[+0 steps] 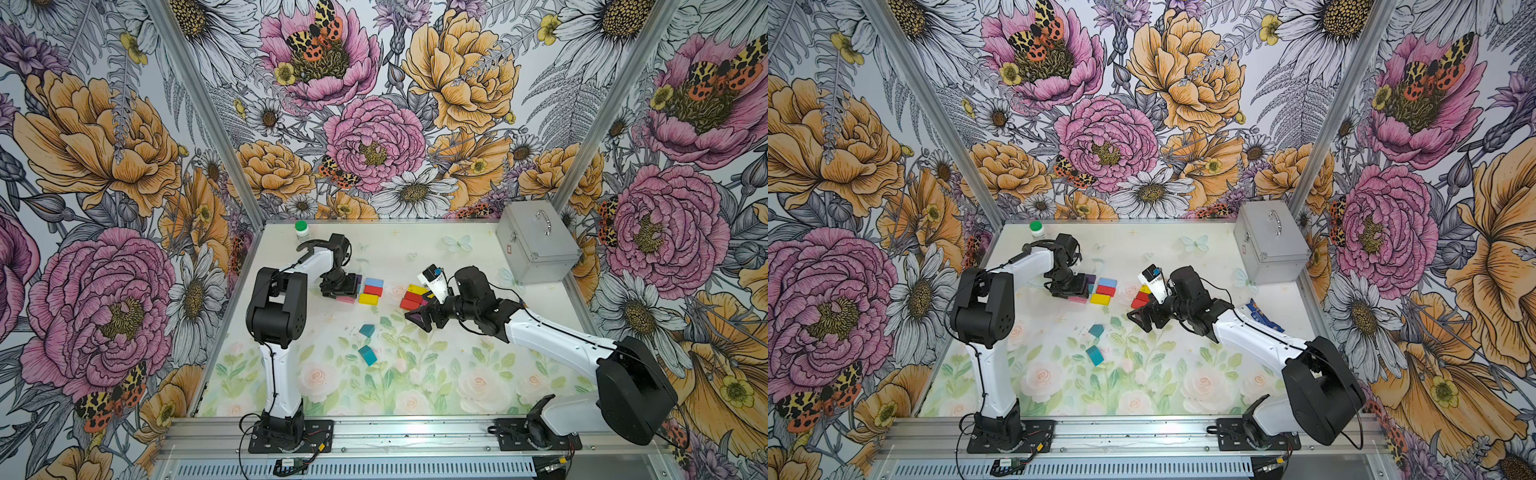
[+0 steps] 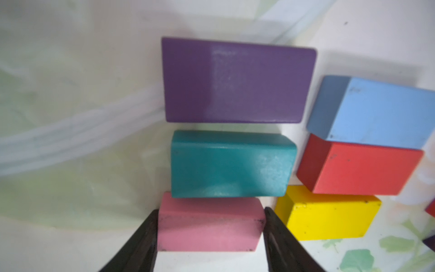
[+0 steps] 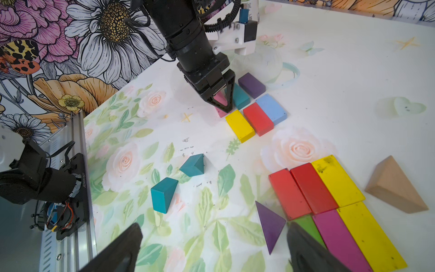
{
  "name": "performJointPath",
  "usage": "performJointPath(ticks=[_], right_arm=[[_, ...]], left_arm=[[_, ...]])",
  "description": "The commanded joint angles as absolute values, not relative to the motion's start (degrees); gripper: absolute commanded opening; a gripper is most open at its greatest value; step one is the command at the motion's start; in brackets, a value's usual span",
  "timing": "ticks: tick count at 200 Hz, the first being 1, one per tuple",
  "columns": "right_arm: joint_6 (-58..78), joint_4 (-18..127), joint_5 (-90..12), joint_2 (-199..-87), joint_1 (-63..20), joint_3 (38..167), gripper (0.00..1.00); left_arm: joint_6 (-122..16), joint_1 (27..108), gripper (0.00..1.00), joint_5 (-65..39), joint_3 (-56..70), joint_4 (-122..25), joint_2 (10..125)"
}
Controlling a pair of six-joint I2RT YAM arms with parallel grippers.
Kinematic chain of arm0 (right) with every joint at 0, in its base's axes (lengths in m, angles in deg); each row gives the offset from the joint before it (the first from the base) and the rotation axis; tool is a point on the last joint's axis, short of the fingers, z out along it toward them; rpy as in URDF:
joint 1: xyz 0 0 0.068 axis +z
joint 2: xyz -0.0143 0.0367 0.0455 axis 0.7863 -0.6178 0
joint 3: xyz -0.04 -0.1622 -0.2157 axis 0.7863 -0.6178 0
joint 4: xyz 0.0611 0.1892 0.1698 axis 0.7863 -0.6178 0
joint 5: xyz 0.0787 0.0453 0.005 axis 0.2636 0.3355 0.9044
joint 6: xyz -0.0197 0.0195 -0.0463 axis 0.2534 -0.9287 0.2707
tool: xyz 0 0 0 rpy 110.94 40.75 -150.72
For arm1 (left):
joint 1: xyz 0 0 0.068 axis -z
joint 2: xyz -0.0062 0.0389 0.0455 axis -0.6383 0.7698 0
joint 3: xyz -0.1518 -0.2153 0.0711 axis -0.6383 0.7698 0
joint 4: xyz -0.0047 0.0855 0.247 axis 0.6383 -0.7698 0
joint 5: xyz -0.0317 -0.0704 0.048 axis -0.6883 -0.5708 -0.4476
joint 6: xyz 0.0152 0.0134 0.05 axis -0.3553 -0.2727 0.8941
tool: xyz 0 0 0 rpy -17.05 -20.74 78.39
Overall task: Assemble a piece of candy with building blocks
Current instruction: Assemble the building block at the center of the board.
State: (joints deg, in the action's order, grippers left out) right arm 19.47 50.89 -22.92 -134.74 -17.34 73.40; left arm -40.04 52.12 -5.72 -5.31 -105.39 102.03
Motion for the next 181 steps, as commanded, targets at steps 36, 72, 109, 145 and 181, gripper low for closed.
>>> performJointPath(ticks=[36, 72, 109, 145, 181], right_arm=[[20.3, 51.7, -21.8, -135.7, -18.0, 75.2, 0.97], [20.2, 51.9, -21.7, -135.6, -18.1, 75.0, 0.97], [20.2, 52.0, -21.8, -135.1, -18.2, 74.7, 0.97], [20.2, 52.1, -21.6, -135.2, -18.3, 74.7, 0.97], [20.2, 52.2, -21.4, -135.3, -18.4, 74.6, 0.97]], left_arm=[[-39.0, 53.4, 0.60, -4.0, -5.7, -104.8, 103.5], [-39.5, 53.4, 0.66, -4.3, -6.2, -104.9, 103.2], [-40.2, 53.3, 0.70, -5.3, -6.9, -104.9, 103.1], [-41.1, 53.3, 0.73, -5.8, -7.4, -104.8, 103.0], [-42.5, 52.8, 0.75, -6.5, -7.2, -104.9, 101.0]])
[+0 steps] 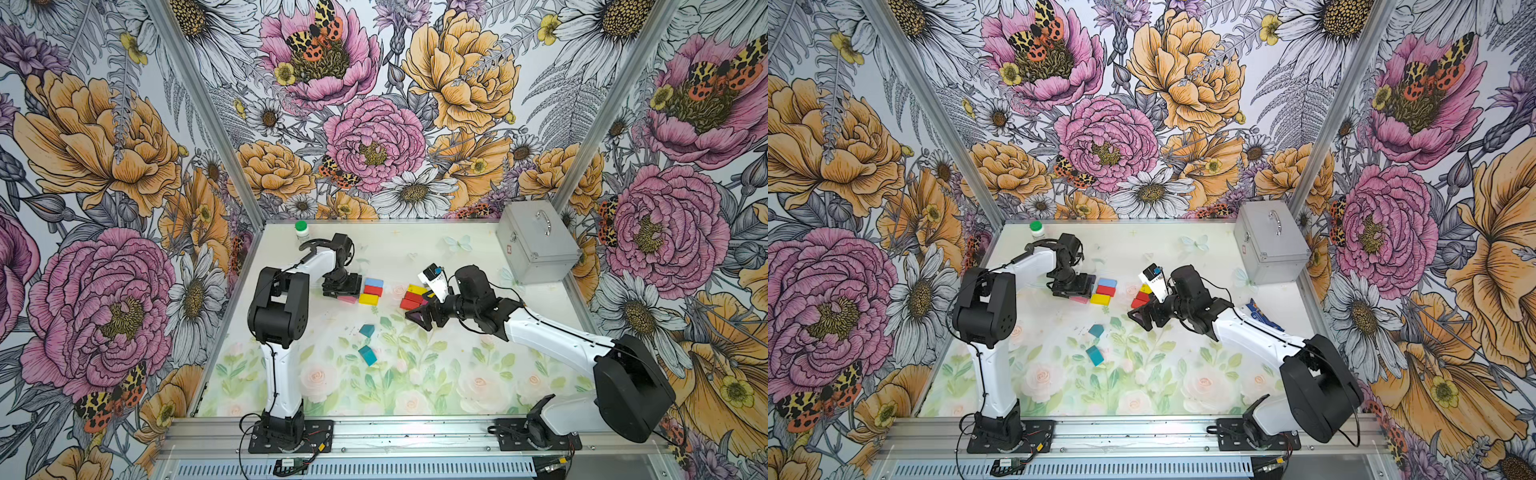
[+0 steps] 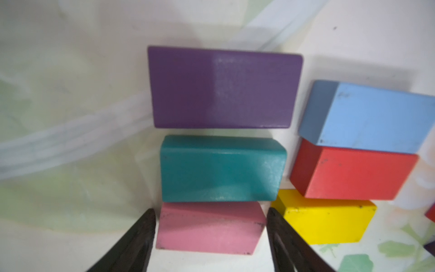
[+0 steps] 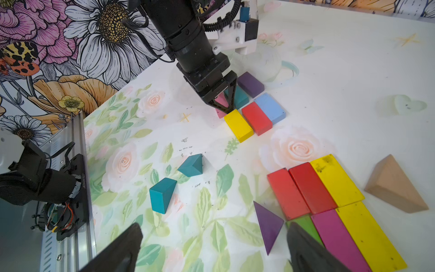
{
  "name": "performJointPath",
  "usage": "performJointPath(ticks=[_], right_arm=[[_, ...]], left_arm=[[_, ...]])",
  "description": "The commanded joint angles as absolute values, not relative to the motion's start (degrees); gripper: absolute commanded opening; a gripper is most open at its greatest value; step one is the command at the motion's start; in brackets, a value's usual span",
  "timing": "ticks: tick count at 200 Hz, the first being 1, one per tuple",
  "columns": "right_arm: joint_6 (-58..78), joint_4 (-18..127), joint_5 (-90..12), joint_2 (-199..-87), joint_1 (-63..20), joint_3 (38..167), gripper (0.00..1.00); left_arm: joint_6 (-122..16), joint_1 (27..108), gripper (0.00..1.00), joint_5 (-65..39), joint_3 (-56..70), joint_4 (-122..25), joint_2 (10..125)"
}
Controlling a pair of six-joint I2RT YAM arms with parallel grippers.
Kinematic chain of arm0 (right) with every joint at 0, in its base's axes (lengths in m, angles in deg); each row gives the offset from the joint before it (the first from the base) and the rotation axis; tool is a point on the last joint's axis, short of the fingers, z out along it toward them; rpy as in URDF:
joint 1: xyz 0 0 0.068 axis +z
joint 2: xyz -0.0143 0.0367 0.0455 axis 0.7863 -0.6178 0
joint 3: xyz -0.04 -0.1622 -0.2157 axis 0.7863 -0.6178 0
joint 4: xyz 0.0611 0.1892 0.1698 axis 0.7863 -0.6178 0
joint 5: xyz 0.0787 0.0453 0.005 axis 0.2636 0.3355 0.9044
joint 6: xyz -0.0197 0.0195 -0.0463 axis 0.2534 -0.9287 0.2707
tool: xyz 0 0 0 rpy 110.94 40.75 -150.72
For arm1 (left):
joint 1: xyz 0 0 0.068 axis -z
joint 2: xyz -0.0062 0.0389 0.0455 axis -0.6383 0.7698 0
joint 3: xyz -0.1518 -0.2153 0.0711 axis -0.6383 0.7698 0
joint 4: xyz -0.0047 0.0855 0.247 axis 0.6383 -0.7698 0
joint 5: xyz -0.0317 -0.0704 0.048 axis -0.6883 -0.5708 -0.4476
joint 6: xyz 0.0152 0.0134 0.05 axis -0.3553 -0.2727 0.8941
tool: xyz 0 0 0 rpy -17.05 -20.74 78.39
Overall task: Assemble a piece of candy with building blocks
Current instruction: Assemble the building block at the center of the board, then assemble the building blocks at the center of the board.
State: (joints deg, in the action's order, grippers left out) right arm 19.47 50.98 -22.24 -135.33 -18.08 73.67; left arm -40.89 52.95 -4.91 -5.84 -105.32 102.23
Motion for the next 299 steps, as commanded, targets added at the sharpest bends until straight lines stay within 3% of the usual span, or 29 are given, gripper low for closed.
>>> performJointPath(ticks=[1, 45, 111, 143, 167, 193, 299], right_arm=[[20.2, 52.2, -21.3, -135.3, -18.4, 74.6, 0.97], [20.0, 52.1, -21.3, -134.9, -18.4, 74.6, 0.97], [19.2, 50.6, -20.3, -132.8, -18.4, 74.9, 0.96], [18.7, 50.6, -20.0, -132.7, -18.4, 75.9, 0.96], [18.8, 50.6, -19.7, -133.0, -18.4, 76.6, 0.96], [18.9, 50.7, -19.4, -133.8, -18.4, 77.0, 0.96], [18.7, 51.6, -18.3, -134.6, -18.4, 76.9, 0.96]], left_arm=[[-42.5, 52.8, 0.75, -6.6, -7.2, -104.9, 100.9], [-46.2, 51.7, 0.77, -9.2, -4.1, -103.1, 93.7], [-57.6, 42.5, 0.84, -24.9, 2.5, -84.4, 90.7], [-64.0, 42.3, 0.89, -25.4, 5.3, -72.5, 91.5], [-68.2, 42.1, 0.98, -25.8, 7.7, -64.4, 92.7], [-73.0, 42.2, 0.99, -26.5, 10.4, -56.0, 93.9], [-77.4, 44.8, 0.99, -22.1, 17.4, -44.9, 97.0]])
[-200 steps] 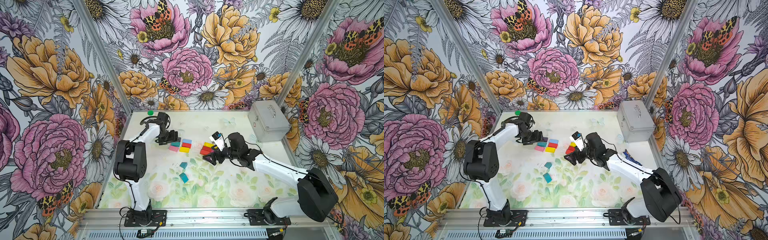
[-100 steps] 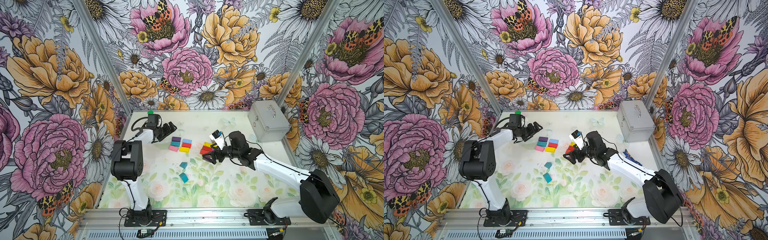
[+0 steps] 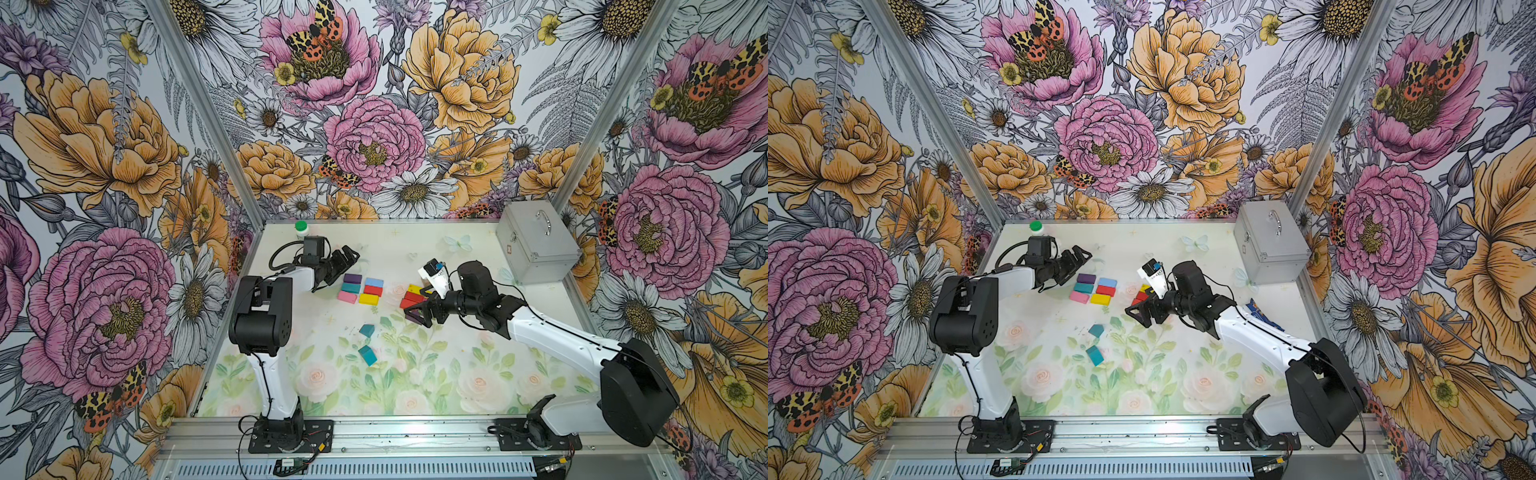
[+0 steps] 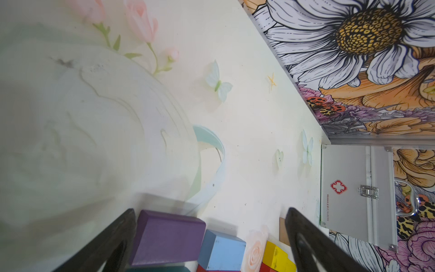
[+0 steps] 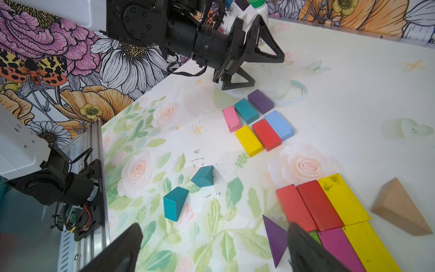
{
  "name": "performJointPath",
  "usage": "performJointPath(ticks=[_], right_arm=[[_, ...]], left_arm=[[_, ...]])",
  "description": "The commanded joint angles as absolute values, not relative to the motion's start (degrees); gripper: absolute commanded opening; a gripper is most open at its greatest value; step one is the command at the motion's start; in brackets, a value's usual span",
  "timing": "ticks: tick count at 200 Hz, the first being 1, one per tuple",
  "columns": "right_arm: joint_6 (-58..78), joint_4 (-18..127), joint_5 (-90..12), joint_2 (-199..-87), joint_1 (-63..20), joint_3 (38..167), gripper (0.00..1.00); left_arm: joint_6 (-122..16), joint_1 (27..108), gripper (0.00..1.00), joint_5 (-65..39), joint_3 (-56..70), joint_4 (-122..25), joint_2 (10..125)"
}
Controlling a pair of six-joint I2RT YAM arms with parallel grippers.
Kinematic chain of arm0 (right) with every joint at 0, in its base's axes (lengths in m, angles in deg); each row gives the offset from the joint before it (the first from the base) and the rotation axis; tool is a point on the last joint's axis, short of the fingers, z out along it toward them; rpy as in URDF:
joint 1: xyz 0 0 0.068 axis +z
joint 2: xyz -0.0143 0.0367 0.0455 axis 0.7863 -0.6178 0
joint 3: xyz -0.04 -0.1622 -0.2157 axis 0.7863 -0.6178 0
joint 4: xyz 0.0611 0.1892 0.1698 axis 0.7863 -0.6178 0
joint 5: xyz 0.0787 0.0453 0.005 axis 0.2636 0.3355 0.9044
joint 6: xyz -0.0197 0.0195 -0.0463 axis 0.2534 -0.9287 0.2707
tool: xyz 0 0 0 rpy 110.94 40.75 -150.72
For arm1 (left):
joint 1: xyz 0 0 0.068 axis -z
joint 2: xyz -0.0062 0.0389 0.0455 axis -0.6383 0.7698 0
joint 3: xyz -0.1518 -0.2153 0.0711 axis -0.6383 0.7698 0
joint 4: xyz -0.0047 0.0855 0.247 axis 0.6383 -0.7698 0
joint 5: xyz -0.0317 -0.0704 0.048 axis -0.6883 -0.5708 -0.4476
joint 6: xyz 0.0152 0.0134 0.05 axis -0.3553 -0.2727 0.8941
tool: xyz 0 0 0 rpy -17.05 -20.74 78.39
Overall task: Assemble a piece of candy with building blocks
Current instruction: Assemble the building blocks at the center of the board.
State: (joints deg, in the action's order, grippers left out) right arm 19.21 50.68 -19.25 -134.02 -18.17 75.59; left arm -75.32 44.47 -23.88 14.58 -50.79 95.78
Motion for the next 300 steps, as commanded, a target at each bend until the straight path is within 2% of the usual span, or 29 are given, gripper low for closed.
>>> performJointPath(ticks=[1, 138, 300], right_arm=[[18.7, 51.6, -18.2, -134.6, -18.4, 76.9, 0.96], [18.0, 52.5, -17.5, -135.6, -18.3, 76.8, 0.96], [17.9, 52.7, -17.7, -135.7, -18.2, 76.7, 0.96]], left_arm=[[-77.5, 44.8, 0.99, -22.1, 17.5, -44.8, 97.1], [-79.3, 45.3, 0.99, -20.9, 30.4, -33.5, 96.5], [-81.3, 50.1, 0.98, -16.9, 36.4, -25.3, 97.9]])
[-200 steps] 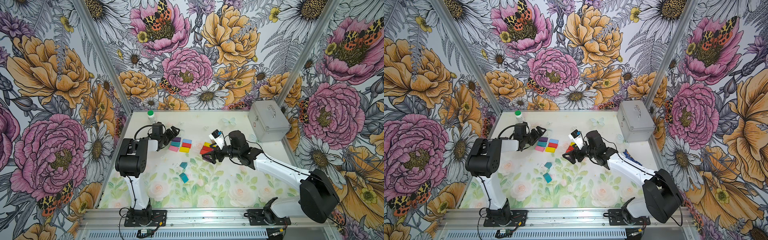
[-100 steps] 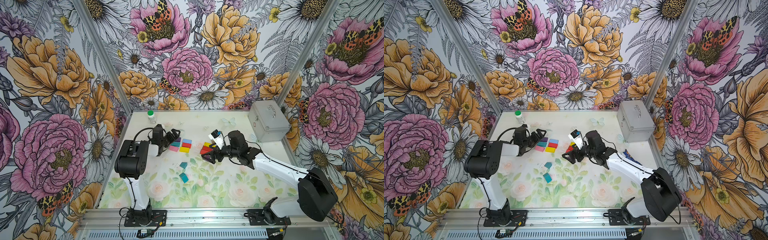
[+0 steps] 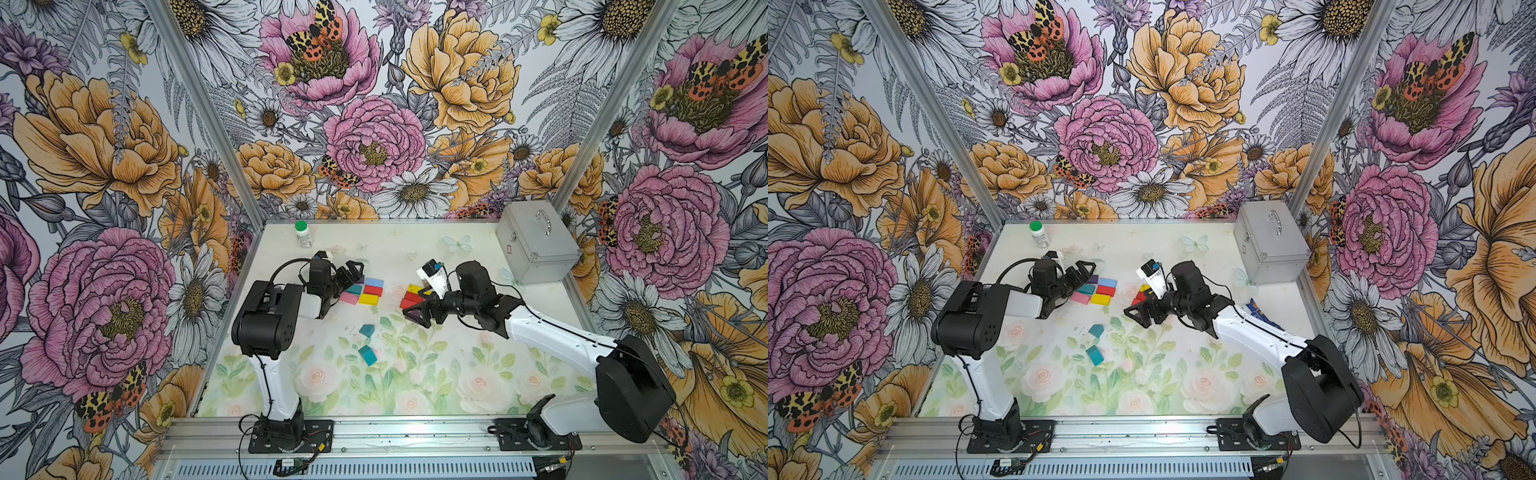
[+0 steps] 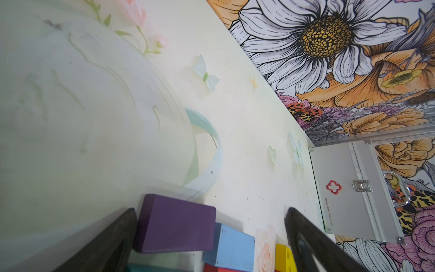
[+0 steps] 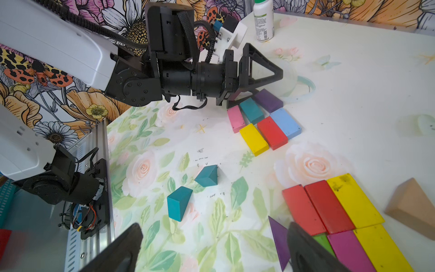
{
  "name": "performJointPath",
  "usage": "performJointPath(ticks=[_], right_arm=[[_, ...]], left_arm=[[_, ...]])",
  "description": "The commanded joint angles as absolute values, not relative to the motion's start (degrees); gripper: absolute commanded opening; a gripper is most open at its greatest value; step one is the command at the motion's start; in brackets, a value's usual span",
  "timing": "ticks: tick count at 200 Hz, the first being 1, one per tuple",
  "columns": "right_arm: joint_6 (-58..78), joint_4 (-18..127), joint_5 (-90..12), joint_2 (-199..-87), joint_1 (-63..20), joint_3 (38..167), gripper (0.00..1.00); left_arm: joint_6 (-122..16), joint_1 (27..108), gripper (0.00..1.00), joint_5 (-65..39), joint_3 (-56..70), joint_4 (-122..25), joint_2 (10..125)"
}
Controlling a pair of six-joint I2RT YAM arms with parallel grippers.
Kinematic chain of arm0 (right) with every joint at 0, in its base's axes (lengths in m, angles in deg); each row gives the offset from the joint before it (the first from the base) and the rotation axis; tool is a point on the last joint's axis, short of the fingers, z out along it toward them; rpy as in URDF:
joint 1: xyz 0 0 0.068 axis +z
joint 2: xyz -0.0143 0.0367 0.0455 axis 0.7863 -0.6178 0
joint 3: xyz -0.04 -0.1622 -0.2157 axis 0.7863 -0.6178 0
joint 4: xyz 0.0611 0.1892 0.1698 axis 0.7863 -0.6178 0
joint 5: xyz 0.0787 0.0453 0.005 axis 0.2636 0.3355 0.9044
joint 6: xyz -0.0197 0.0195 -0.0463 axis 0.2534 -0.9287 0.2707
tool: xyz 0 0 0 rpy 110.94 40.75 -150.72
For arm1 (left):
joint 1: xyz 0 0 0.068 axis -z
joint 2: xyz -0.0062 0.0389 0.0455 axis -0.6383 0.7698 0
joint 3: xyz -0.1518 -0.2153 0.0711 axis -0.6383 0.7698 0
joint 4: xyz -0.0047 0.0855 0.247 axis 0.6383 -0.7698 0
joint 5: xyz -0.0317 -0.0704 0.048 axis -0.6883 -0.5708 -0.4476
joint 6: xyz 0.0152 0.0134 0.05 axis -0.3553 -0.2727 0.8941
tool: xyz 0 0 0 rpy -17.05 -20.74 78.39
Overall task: Assemble a piece of candy with building blocks
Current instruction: Assemble the building blocks at the center of the board, then adjust the building blocks at the center of the board.
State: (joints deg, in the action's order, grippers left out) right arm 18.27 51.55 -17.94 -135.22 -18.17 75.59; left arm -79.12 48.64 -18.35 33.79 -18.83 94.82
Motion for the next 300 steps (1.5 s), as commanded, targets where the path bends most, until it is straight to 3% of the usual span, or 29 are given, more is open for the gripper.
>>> performJointPath(ticks=[1, 115, 138, 178, 201, 250, 300], right_arm=[[17.9, 52.7, -17.7, -135.7, -18.2, 76.7, 0.96], [18.1, 52.7, -18.0, -135.9, -18.3, 76.4, 0.96], [18.2, 52.7, -18.0, -135.8, -18.3, 76.4, 0.96], [18.1, 52.6, -18.2, -135.9, -18.3, 76.3, 0.96], [18.0, 52.6, -18.6, -135.7, -18.3, 76.1, 0.96], [16.9, 52.5, -19.3, -135.2, -18.0, 75.6, 0.96], [16.3, 52.5, -20.6, -134.8, -17.3, 75.1, 0.96]], left_arm=[[-81.3, 50.1, 0.98, -16.9, 36.4, -25.3, 98.0], [-82.1, 50.0, 0.97, -15.4, 35.4, -26.1, 96.4], [-78.0, 48.0, 0.97, -16.2, 33.4, -33.6, 91.7], [-63.7, 49.3, 0.97, -13.4, 22.4, -66.2, 80.7], [-59.9, 51.8, 0.96, -13.4, 21.4, -78.0, 76.5], [-60.8, 59.6, 0.94, -10.1, 29.6, -83.6, 70.4], [-59.3, 62.7, 0.92, -5.2, 29.1, -83.6, 74.2]])
